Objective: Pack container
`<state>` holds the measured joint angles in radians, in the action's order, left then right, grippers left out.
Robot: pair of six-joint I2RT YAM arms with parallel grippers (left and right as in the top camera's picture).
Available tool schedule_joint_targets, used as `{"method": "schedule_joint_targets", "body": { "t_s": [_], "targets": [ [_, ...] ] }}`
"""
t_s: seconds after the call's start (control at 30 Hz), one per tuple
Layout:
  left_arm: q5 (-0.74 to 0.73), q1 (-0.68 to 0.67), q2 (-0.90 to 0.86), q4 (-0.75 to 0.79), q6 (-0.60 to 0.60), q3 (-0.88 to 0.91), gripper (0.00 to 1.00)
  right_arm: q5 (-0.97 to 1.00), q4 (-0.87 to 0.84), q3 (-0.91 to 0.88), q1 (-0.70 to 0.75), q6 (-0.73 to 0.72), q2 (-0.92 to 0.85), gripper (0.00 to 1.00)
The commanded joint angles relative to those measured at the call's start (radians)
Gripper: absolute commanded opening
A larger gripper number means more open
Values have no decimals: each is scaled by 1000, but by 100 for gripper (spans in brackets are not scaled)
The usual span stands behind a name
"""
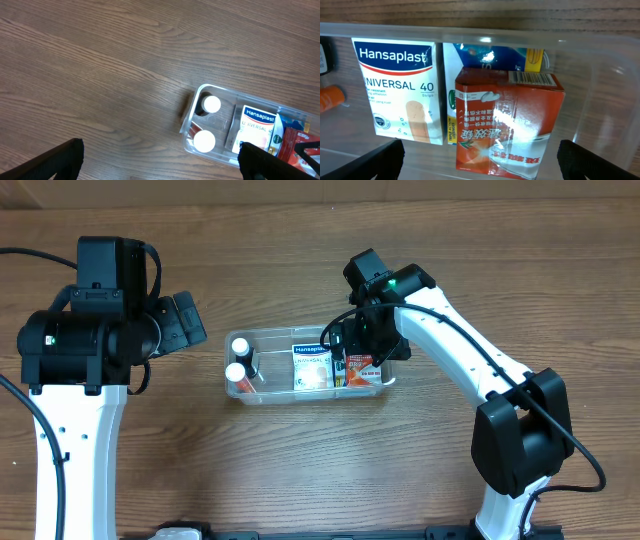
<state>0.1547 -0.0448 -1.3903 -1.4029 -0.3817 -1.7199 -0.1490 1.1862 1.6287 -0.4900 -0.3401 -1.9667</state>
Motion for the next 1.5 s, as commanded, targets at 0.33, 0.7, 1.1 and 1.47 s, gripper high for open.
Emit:
{"method": "schedule_joint_targets", "body": {
  "t_s": [0.33, 0.7, 1.1, 1.47],
  "targets": [
    [-2, 5, 3, 149, 78, -16, 100, 293, -146, 238, 312, 34, 256, 100],
    [-88, 5, 211, 230, 273, 158, 100, 318, -79, 117, 429, 47, 589, 100],
    [-129, 5, 803, 330, 243, 703, 100, 351, -328, -911, 338, -28, 1442, 100],
    [-129, 5, 803, 270, 243, 703, 100, 351, -265, -911, 338, -27, 1439, 100]
  ]
}}
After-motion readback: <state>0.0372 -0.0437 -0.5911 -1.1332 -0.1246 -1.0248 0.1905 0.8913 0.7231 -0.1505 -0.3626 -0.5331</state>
